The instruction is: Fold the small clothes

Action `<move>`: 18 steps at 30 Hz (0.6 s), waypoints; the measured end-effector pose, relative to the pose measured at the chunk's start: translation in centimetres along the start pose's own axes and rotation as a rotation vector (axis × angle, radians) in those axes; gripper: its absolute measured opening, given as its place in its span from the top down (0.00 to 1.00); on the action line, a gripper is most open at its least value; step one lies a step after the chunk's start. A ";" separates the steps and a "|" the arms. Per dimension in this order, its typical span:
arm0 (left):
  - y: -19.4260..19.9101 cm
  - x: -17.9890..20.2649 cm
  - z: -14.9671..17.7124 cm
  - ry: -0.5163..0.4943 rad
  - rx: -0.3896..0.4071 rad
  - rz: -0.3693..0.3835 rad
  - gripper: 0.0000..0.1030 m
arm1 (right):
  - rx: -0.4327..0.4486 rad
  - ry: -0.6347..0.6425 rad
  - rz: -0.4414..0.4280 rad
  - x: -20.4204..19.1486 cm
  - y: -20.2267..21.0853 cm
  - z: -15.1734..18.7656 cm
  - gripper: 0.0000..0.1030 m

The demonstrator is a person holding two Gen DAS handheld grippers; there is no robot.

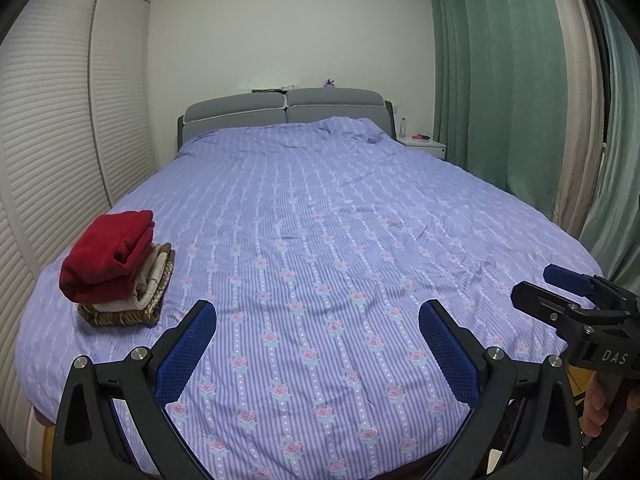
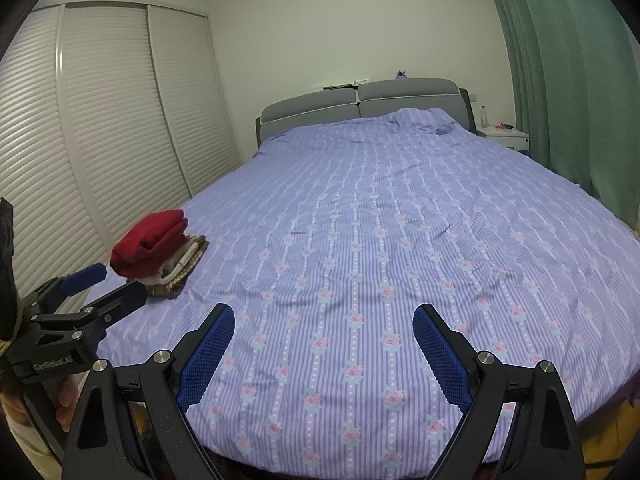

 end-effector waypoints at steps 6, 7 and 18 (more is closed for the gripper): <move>0.0 0.3 0.0 0.003 -0.006 0.015 0.00 | -0.001 -0.010 0.009 0.4 0.0 0.1 0.11; 0.0 0.2 0.0 0.007 -0.008 0.020 0.00 | -0.002 -0.010 0.012 0.4 0.0 0.2 0.11; 0.0 0.3 0.1 0.024 -0.017 0.028 0.00 | -0.006 -0.023 0.013 0.9 0.0 0.1 0.11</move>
Point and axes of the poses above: each gripper's, at about its wrist camera, not at the fingertips, and y roughly against the way its jaws point, x to its right, z to its underside, the point moved 2 cm from there along -y, roughly the way its jaws point, and after that the axes turned 8 degrees about -x, right-handed, at the moved point
